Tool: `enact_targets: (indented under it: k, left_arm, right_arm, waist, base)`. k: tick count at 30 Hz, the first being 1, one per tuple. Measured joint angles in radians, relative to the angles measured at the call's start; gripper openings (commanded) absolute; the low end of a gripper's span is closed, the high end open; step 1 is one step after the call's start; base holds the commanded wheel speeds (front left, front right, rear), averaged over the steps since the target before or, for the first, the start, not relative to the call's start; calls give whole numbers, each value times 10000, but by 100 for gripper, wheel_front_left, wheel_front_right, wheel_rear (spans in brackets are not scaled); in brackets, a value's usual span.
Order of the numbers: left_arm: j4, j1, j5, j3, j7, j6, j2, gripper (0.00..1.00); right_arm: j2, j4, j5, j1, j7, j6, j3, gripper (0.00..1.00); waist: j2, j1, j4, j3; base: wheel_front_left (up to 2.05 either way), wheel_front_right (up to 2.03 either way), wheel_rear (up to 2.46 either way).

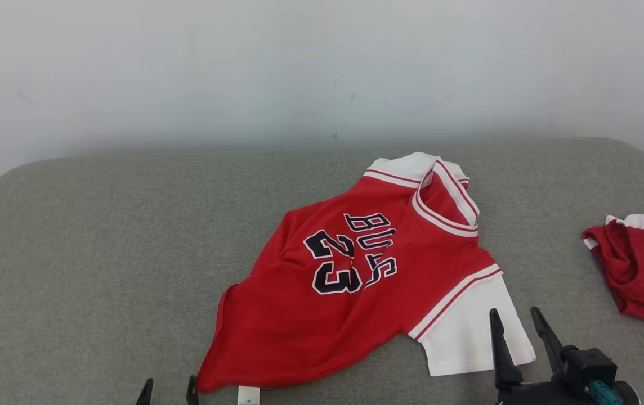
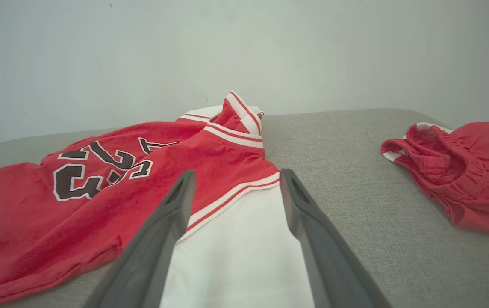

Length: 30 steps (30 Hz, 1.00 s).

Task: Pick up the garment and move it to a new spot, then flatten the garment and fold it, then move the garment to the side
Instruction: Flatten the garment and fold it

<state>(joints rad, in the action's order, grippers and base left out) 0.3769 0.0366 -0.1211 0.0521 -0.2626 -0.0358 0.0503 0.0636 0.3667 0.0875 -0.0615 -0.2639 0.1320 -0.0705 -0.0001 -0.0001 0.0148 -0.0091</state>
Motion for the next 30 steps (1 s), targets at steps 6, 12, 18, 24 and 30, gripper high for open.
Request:
enact_targets:
  k: [6,12,18,24,30]
  left_arm:
    - [-128,221,86,-173,0,-94,0,100]
    - [-209,247,111,-215,0,-159,0,100]
    - [-334,250,50,-205,0,-125,0,100]
    - [-405,185,-117,38,0,-86,0,100]
    - [-395,-167,-301,389,0,-165,-2,100]
  right_arm:
    - [-75,-12,113,372,0,-2,173,100]
    - [-100,86,159,506,0,0,341,100]
    - [-109,161,171,507,0,-2,391,100]
    - [-111,453,270,450,0,-2,215,100]
    - [-115,1022,541,104,2,-2,-234,100]
  waist:
    - [0,0,-151,-236]
    - [1,0,-228,-344]
    - [1,1,-300,-241]
    - [1,1,-310,71]
    - [1,1,-300,590]
  base:
    - [0,0,0]
    - [0,0,0]
    - [0,0,0]
    - [0,0,0]
    - [0,0,0]
